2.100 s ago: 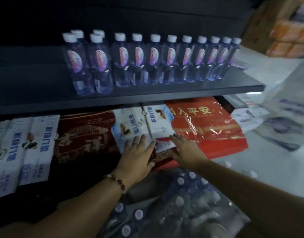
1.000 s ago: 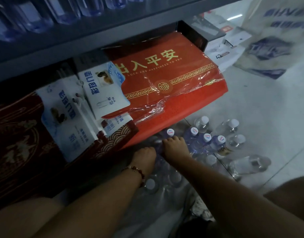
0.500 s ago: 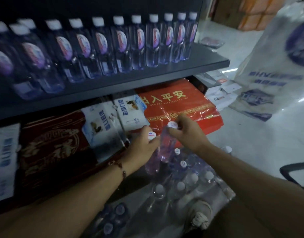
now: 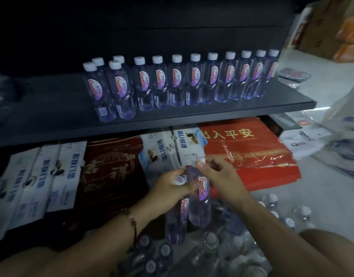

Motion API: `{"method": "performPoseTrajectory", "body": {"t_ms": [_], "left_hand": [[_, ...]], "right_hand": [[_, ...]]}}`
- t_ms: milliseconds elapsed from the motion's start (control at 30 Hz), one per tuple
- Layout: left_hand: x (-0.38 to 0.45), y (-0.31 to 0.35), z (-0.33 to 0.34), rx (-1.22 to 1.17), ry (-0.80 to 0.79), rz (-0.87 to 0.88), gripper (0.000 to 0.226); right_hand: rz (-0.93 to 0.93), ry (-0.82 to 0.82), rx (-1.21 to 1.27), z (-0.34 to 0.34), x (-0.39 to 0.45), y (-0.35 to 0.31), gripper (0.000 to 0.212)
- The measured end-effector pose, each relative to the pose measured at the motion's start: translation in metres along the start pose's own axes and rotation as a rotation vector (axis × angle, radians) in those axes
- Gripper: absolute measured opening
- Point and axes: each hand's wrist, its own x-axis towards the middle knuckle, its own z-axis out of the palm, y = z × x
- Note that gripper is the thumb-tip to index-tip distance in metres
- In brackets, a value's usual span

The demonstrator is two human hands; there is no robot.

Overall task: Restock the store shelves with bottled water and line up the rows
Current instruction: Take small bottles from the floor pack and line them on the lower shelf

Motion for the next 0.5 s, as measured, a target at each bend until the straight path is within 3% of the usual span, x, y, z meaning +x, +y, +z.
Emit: {"method": "performPoseTrajectory", "body": {"t_ms": [100,167,333,500], "left_hand": [[0.000,0.004,-0.023,-0.105,0.079,-0.045,0.019],[0.003,0.006,-0.038,-0.205,0.145,-0.072,0.029],[0.008,0.015,-0.062,-0.440,0.247,-0.133,0.043],[0.018,0.025,-0.093,-0.594,0.438,-0.133,0.050]], "right_hand": [[0.182,-0.230,0.048,0.000,0.001,-0.004,0.061],[0.282,-0.361,-0.013,0.013,-0.002,-0.001,0.058],[0.446,-0.257,0.247,0.035,0.004,0.000,0.040],[0.720,-0.216,0.536,0.044,0.000,0.003,0.058]]}}
